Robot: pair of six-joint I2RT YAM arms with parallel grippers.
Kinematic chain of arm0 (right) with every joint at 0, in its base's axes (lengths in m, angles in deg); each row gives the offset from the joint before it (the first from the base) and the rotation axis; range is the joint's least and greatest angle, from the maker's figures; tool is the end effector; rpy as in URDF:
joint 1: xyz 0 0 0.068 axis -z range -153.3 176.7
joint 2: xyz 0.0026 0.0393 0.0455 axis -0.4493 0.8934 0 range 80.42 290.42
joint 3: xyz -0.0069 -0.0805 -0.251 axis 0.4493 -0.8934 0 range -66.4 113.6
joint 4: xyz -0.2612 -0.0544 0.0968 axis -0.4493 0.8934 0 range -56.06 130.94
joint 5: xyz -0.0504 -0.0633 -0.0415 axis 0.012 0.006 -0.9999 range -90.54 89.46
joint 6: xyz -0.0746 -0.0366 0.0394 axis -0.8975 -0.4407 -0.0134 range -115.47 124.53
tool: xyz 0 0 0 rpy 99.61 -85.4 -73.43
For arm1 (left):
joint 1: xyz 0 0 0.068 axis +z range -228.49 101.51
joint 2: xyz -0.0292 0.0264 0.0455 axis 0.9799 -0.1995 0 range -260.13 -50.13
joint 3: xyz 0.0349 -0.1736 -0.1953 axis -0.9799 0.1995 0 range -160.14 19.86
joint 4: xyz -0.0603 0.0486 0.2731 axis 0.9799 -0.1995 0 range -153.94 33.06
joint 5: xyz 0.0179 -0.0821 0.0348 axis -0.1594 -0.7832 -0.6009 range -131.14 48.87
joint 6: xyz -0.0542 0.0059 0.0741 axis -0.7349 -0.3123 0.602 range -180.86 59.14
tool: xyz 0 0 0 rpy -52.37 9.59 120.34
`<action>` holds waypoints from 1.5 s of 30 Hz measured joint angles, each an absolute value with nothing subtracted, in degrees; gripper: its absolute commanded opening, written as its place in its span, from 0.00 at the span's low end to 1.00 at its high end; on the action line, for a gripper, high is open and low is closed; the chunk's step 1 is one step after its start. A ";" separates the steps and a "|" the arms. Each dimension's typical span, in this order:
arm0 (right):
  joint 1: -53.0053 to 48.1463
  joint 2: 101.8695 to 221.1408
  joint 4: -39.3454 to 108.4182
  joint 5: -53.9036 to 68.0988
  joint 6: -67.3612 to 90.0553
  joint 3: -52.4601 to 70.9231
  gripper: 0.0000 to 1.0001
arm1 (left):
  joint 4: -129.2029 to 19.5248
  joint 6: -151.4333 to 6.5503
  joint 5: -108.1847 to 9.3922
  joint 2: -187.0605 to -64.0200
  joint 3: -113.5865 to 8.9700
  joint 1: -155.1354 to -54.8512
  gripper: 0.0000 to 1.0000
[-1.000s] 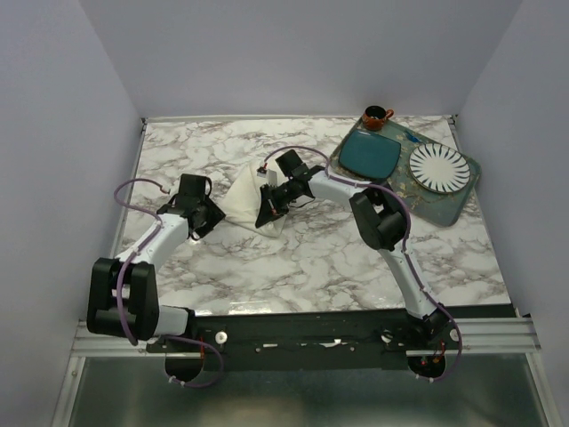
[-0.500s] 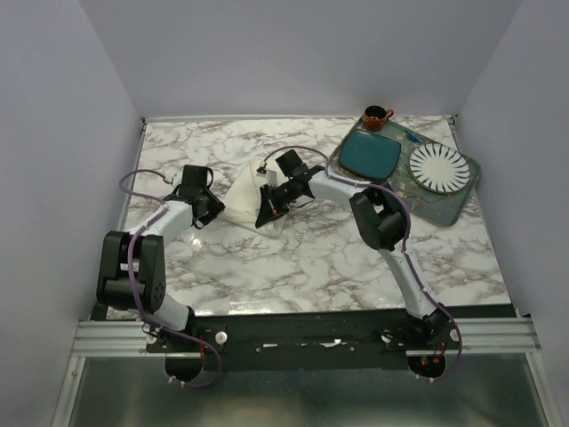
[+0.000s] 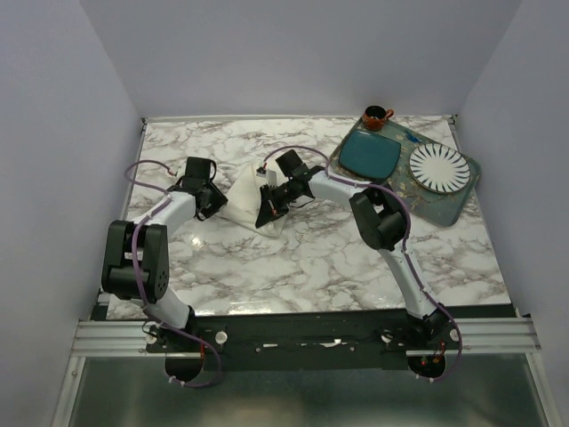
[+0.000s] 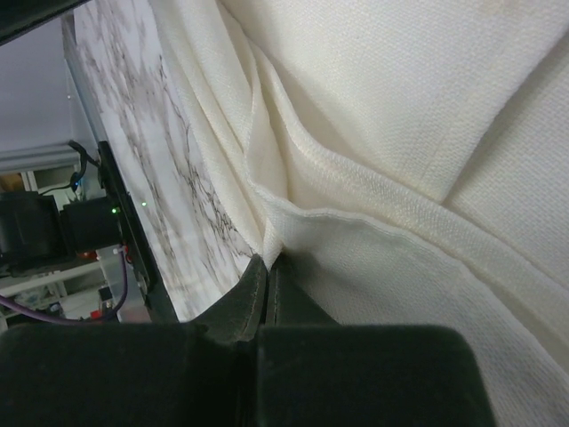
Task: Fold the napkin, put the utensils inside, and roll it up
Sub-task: Roll the napkin with the utensil
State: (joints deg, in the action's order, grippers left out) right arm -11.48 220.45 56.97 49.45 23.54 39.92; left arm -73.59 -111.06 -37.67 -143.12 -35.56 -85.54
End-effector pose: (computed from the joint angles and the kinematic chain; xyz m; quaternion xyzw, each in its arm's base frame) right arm 0.3867 0.3845 0.0716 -0.2639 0.8361 0.4797 0.0340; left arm 0.3723 -0.0411 0.1244 -0.3584 0.8811 -0.1219 0.2833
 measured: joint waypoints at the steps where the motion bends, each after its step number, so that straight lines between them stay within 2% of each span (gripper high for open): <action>1: -11.48 220.45 56.99 49.45 23.52 39.94 0.01 | -73.56 -110.93 -37.50 -142.14 -34.90 -85.83 0.47; 3: -11.48 220.45 57.05 49.45 23.36 39.96 0.01 | -74.02 -110.42 -36.91 -139.28 -33.26 -86.59 0.45; 6: -11.48 220.45 57.12 49.43 23.34 40.01 0.01 | -74.77 -110.16 -36.71 -134.71 -31.43 -87.77 0.31; 7: -11.48 220.45 57.14 49.43 23.32 40.03 0.00 | -74.81 -110.05 -36.77 -133.14 -30.71 -88.21 0.23; 10: -11.48 220.45 57.16 49.43 23.32 40.05 0.01 | -74.42 -110.38 -37.39 -129.70 -28.98 -89.61 0.14; 13: -11.43 220.45 57.27 49.32 23.32 40.14 0.01 | -73.15 -111.34 -38.63 -129.07 -27.69 -91.03 0.09; 19: -11.21 220.45 57.38 49.15 23.34 40.16 0.00 | -69.15 -112.89 -43.59 -135.04 -27.40 -92.89 0.07; 29: -11.15 220.45 57.40 49.15 23.34 40.16 0.00 | -65.41 -114.14 -44.75 -140.35 -27.36 -92.89 0.03; 34: -11.15 220.45 57.43 49.04 23.32 40.16 0.04 | -64.93 -114.71 -44.82 -142.91 -28.10 -92.86 0.03; 35: -11.15 220.41 57.45 48.95 23.32 40.16 0.11 | -64.84 -114.71 -44.77 -143.23 -28.43 -92.89 0.03; 37: -11.10 220.25 57.62 48.65 23.10 40.16 0.17 | -64.73 -114.77 -44.77 -143.80 -28.85 -92.89 0.01; 41: -11.10 219.36 59.46 46.90 21.88 40.34 0.42 | -64.56 -114.99 -44.77 -145.00 -30.01 -92.97 0.00; 45: -11.17 217.61 66.15 41.65 18.53 43.55 0.59 | -64.06 -115.17 -44.77 -146.16 -31.01 -93.08 0.00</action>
State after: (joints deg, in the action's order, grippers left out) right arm -11.17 217.61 66.15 41.65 18.53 43.55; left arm -64.06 -115.17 -44.77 -146.16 -31.01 -93.08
